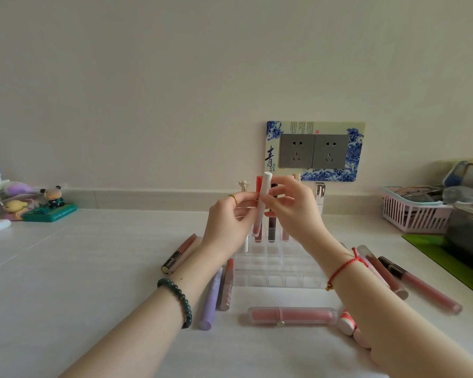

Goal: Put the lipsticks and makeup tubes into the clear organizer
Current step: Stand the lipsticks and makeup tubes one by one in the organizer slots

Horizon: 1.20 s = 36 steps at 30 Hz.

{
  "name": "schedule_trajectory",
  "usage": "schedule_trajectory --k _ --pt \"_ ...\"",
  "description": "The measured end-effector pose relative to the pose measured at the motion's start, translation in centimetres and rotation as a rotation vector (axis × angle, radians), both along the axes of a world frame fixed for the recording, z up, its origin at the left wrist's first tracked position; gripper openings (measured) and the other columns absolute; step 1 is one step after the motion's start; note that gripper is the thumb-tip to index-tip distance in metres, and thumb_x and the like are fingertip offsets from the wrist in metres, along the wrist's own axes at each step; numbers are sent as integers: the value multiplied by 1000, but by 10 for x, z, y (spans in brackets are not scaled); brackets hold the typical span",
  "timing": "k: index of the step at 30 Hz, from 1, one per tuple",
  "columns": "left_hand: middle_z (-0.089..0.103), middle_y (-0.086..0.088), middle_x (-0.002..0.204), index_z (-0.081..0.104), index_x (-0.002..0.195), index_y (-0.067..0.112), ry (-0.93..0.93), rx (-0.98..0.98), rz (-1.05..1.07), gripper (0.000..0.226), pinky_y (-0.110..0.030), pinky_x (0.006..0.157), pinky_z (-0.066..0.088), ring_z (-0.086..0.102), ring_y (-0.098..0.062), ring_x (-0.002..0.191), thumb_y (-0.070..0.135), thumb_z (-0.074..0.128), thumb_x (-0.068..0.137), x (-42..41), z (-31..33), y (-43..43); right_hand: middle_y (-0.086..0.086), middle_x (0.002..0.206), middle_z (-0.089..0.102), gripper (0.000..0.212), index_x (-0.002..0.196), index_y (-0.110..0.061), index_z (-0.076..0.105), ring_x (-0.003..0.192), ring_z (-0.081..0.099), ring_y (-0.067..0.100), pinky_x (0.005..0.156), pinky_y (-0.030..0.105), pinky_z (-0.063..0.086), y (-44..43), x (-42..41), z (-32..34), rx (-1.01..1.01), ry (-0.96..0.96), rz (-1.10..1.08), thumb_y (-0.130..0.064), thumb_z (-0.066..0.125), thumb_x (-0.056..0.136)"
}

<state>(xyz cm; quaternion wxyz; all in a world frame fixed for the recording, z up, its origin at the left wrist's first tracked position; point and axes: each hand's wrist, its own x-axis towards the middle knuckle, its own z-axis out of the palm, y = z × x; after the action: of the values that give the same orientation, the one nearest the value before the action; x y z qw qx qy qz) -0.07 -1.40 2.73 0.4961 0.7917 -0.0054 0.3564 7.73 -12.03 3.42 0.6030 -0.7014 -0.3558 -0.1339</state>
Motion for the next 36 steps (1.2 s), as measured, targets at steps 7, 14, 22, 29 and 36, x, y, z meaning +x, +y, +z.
schedule_trajectory --k 7,14,22,29,36 --pt "68 6 97 61 115 18 42 10 -5 29 0 66 45 63 -2 86 14 57 86 3 -3 -2 11 88 65 23 103 -20 61 80 67 27 75 48 56 4 10 -9 -40 -2 -29 -13 66 82" --pt "62 9 99 58 120 17 76 21 3 34 4 68 42 59 -3 88 12 56 87 4 -7 -2 2 82 63 27 108 -17 61 80 66 25 75 47 56 7 11 -15 -81 -8 -60 -14 66 82" --pt "64 -3 116 56 123 16 133 34 14 35 2 67 42 58 -5 94 11 55 88 3 -9 -4 -3 78 60 27 108 -15 61 79 66 24 74 47 57 7 8 -21 -98 10 -79 -10 65 82" --pt "63 -5 120 53 125 14 169 44 42 37 -11 83 40 60 -13 108 9 53 88 -2 -6 -8 -8 76 59 29 110 -13 61 76 64 17 75 41 58 8 5 -22 -137 -3 -87 -11 66 82" --pt "63 -5 120 53 126 14 186 52 60 38 0 73 38 60 -14 108 10 53 88 -4 -6 -8 -8 75 60 23 100 -15 62 76 65 19 73 41 58 6 3 -23 -123 6 -88 -12 69 79"
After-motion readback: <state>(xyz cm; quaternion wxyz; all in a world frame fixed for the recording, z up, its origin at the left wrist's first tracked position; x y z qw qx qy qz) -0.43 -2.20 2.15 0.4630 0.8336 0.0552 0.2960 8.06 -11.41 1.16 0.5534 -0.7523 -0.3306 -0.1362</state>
